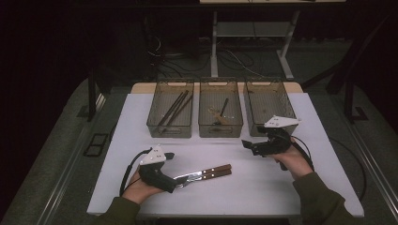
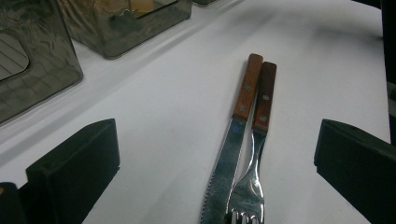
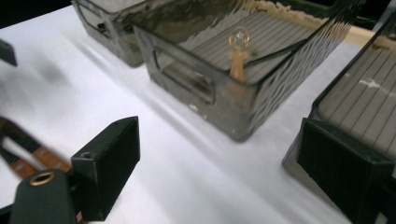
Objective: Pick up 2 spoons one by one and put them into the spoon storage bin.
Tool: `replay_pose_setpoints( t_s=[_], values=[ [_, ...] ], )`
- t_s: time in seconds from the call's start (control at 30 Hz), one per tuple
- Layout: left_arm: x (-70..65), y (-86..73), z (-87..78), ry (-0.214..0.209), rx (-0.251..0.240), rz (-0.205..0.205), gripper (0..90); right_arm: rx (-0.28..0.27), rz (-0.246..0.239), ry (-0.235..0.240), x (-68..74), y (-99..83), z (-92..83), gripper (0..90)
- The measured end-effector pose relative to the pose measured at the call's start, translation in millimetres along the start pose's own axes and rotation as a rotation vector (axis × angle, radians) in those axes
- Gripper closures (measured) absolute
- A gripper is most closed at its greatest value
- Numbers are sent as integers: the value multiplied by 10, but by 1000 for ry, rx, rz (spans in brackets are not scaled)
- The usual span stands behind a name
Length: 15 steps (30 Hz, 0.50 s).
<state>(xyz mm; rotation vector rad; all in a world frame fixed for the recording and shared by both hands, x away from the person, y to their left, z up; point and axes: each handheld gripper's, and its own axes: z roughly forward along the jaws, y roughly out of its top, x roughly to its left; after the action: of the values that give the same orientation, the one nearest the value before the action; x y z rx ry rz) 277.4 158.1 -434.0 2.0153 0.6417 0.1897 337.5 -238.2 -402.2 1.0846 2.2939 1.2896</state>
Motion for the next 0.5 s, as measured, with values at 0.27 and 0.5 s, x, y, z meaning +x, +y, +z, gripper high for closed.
replay_pose_setpoints(
  t_s=[0.27, 0.5],
  values=[
    [-5, 1, -11, 3, 4, 8, 0, -1, 3, -3, 48, -250, -136, 123],
    [-8, 3, -2, 6, 6, 10, 0, -1, 17, 3, 87, -502, -245, 123]
  ],
)
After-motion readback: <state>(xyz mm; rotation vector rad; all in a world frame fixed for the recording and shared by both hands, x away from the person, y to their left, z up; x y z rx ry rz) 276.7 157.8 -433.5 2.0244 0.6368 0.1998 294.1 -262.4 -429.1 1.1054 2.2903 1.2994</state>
